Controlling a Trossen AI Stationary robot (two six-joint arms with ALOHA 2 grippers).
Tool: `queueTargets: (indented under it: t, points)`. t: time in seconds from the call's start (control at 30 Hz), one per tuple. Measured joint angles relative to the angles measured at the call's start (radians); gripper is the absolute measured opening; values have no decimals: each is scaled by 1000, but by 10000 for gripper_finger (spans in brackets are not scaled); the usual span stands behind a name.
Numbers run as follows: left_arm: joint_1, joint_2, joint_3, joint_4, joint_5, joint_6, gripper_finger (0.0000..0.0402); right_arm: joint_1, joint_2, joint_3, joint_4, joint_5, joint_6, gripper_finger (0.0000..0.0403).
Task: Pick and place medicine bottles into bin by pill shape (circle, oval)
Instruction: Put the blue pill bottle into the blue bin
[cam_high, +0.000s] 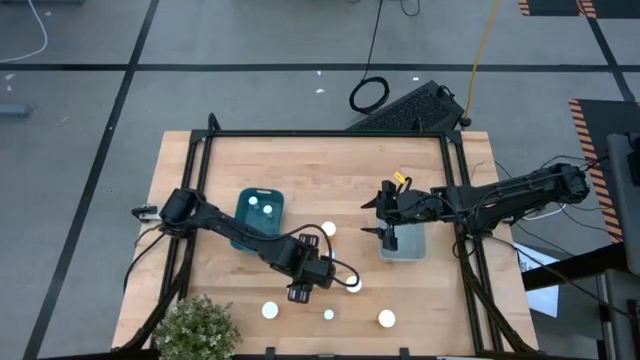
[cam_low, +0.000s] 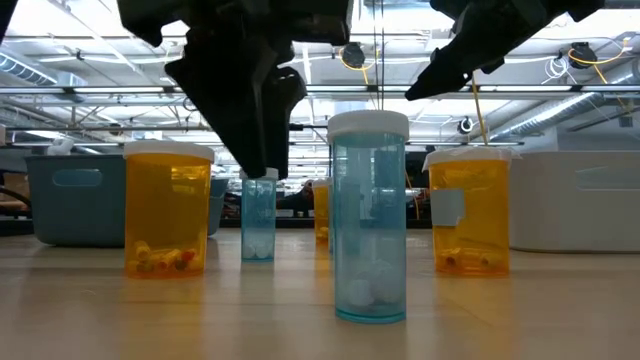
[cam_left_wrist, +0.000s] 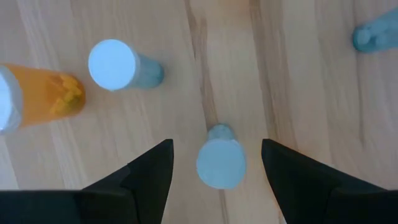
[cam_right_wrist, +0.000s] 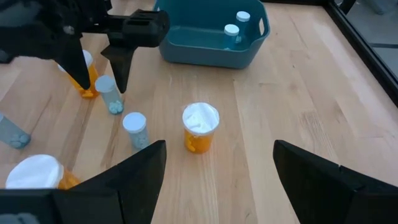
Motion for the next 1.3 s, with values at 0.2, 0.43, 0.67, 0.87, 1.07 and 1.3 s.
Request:
queueTargets:
  t: [0.2, 0.43, 0.67, 0.87, 1.07, 1.3]
  points:
    - [0, 1, -14, 12, -1, 2, 245, 0, 0, 0, 0, 0, 0, 288]
    - [0, 2, -46, 18, -17, -3, 245, 0, 0, 0, 0, 0, 0, 288]
    - [0, 1, -45, 26, -36, -4, 245, 0, 0, 0, 0, 0, 0, 288]
    - [0, 1, -45, 26, -43, -3, 212, 0, 0, 0, 0, 0, 0, 288]
    - [0, 1, -45, 25, -42, 2, 149, 0, 0, 0, 0, 0, 0, 288]
    - [0, 1, -45, 23, -42, 10, 125, 0, 0, 0, 0, 0, 0, 288]
